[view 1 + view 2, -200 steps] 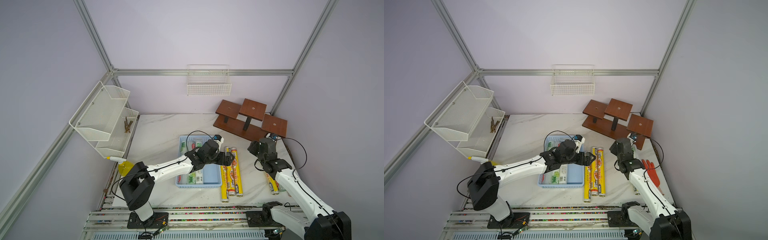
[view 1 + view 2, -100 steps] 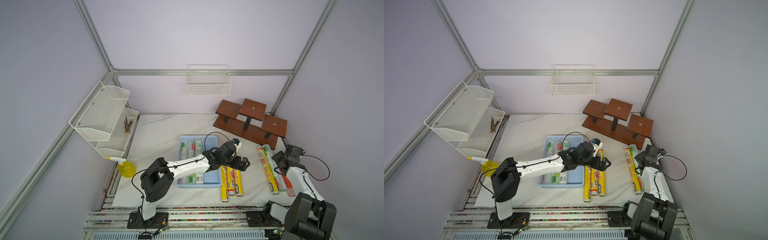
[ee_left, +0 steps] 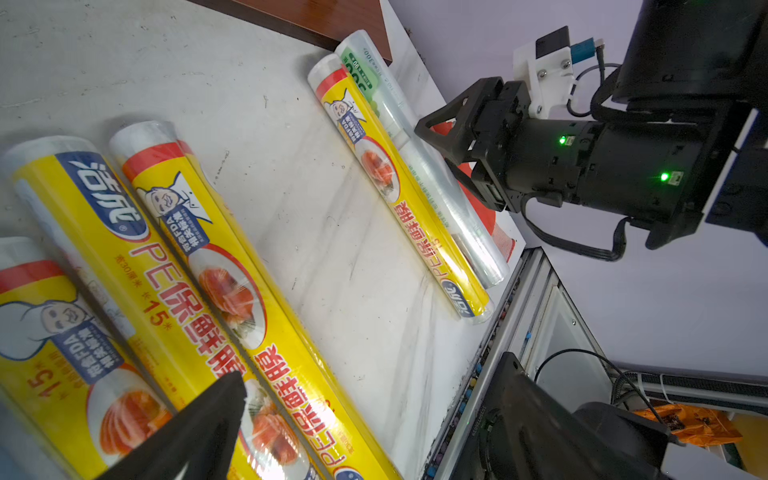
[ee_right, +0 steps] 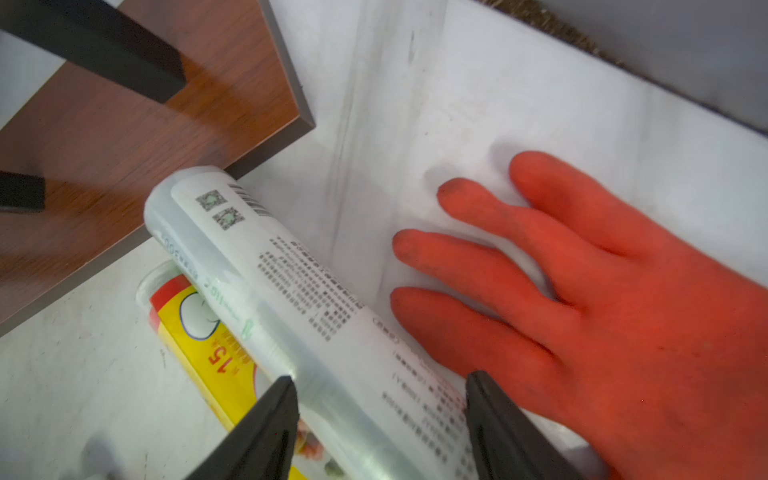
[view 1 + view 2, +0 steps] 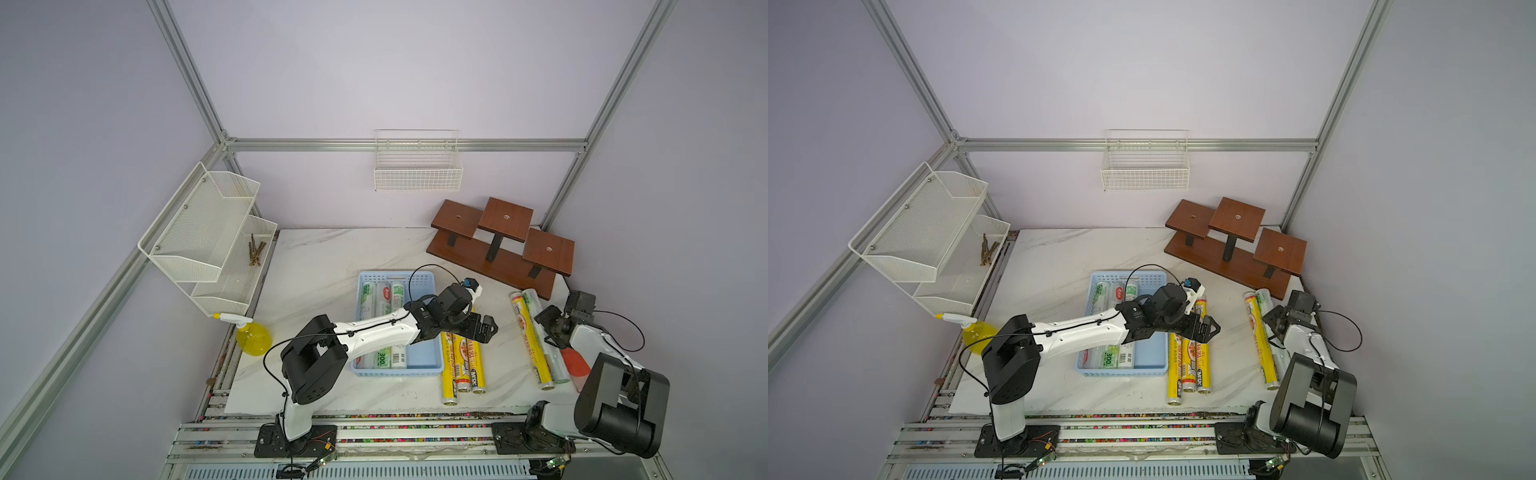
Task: Put the plastic wrap into the basket
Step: Pick up the plastic wrap from the center of the board.
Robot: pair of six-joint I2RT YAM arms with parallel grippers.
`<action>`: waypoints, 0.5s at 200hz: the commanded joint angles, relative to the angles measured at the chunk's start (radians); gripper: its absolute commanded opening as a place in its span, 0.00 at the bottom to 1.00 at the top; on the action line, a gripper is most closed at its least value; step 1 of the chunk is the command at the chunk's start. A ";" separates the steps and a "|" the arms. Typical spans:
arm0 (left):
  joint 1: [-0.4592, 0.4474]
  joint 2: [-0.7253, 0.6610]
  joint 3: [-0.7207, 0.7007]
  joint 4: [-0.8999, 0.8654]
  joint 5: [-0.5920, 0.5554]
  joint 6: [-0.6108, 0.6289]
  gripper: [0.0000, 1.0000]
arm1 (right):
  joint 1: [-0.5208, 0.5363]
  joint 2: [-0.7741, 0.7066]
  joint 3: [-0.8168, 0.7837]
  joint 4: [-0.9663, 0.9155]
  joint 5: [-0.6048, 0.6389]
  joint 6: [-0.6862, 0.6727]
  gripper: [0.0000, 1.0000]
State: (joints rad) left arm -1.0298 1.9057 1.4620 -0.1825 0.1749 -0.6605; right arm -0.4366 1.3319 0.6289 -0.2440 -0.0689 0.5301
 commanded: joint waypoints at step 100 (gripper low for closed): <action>0.015 -0.032 0.018 -0.035 -0.047 0.041 1.00 | 0.300 0.108 0.068 -0.154 0.093 -0.101 0.68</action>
State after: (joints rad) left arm -1.0271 1.9057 1.4620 -0.2146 0.1524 -0.6487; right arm -0.1867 1.4136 0.6537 -0.3172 -0.0055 0.4763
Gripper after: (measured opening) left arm 0.997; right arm 0.676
